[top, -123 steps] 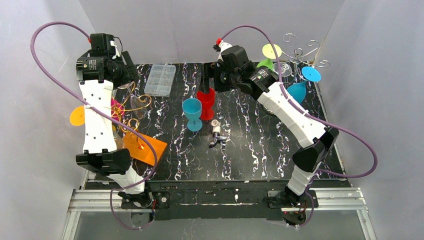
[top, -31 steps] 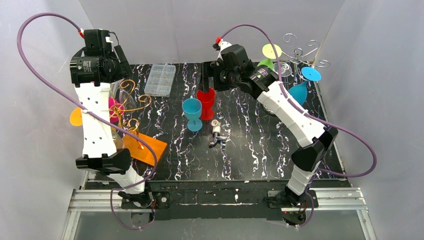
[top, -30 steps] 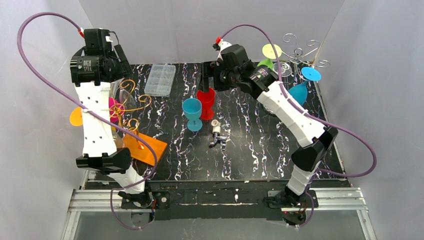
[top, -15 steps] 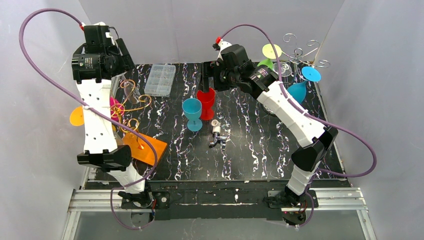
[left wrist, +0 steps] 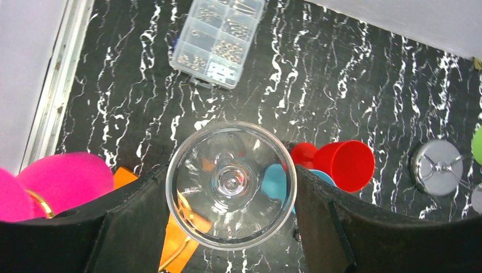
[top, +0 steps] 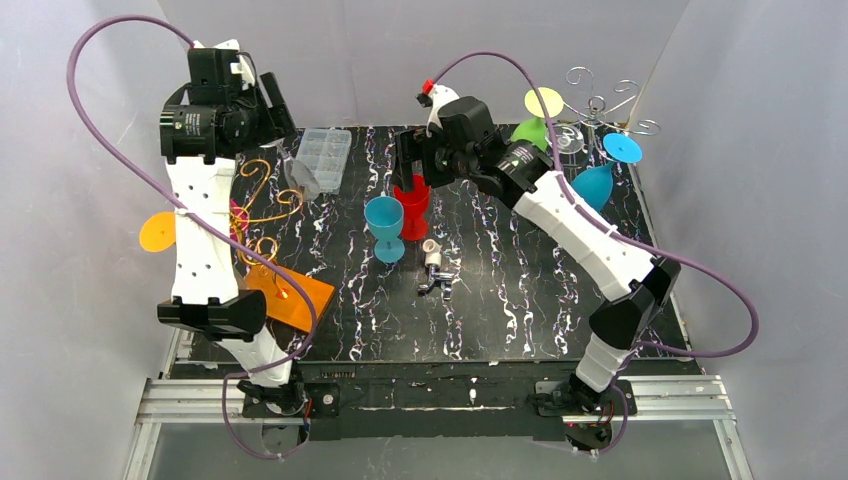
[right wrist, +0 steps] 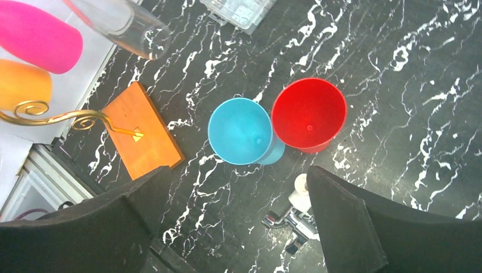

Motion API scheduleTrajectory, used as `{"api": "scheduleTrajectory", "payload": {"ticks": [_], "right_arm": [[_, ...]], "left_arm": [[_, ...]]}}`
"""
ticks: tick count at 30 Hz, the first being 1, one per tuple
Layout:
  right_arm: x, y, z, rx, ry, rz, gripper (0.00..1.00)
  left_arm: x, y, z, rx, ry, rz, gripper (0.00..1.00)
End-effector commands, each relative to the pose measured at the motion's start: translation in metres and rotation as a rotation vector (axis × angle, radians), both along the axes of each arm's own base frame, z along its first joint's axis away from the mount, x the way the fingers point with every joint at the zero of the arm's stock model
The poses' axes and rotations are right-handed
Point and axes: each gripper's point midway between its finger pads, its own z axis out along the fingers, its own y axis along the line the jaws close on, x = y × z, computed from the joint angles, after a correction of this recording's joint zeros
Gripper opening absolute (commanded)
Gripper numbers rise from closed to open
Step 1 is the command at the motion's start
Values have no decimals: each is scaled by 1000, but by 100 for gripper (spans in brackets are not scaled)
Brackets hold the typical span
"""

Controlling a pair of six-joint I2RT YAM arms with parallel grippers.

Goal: Take the wine glass off the wine glass rack
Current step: Pick up the wine glass from the wine rack, then place the wine glass at the center of the board.

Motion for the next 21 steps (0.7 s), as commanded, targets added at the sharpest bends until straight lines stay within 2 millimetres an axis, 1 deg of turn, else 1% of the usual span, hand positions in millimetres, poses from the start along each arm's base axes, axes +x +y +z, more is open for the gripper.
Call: {"api": "scheduleTrajectory", "payload": {"ticks": [1, 4, 5, 9, 14, 16, 21], "right_arm": [[-12, 5, 47, 71, -174, 36, 98], [-16, 8, 53, 93, -209, 55, 98], [-18, 9, 52, 98, -212, 67, 98], [-32, 19, 54, 113, -255, 139, 98], [-48, 31, 62, 136, -341, 197, 98], [-49, 36, 67, 151, -382, 200, 99], [-49, 51, 80, 210, -476, 215, 98]], "left_arm": [[-6, -26, 27, -42, -84, -71, 39], [-10, -42, 30, -60, -88, -111, 38], [-11, -47, 31, -66, -88, -126, 38], [-16, -67, 32, -86, -81, -174, 38], [-27, -91, 34, -128, -75, -238, 38], [-33, -106, 35, -162, -66, -284, 37], [-47, -128, 37, -206, -54, -342, 37]]}}
